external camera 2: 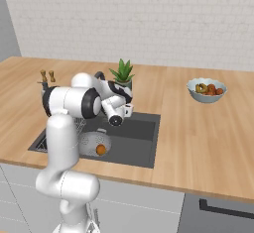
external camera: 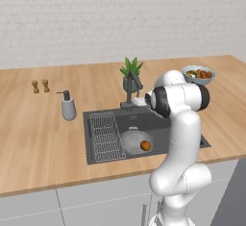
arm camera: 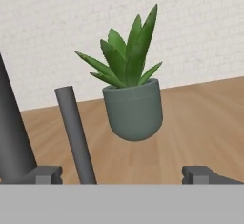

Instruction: Put the colander in the sink, put the peach in the colander, and turn on the sink faucet and pour water over the colander.

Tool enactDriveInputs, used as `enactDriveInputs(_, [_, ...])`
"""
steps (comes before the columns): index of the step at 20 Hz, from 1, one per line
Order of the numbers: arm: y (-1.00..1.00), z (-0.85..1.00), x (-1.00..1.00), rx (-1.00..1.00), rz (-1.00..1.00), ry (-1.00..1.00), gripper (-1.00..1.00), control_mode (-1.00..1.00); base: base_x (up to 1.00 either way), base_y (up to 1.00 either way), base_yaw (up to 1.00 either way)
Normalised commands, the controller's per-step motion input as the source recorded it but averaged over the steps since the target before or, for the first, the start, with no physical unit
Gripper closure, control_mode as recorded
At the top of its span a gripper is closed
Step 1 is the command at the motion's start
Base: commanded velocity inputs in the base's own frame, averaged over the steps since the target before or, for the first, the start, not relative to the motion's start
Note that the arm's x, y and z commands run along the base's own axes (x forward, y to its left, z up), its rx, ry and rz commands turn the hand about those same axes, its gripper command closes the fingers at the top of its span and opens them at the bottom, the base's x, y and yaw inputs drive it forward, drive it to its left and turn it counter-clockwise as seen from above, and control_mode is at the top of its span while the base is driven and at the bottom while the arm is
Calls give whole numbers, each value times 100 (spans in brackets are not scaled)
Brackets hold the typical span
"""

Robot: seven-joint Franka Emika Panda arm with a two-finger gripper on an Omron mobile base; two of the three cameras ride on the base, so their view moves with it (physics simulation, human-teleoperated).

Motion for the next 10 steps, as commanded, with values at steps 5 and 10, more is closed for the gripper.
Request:
enactDriveInputs(5, [0,0,13,0,0,0,-100,-100,0,0,0])
enactDriveInputs(10, [0,0,13,0,0,0,-100,-100,0,0,0])
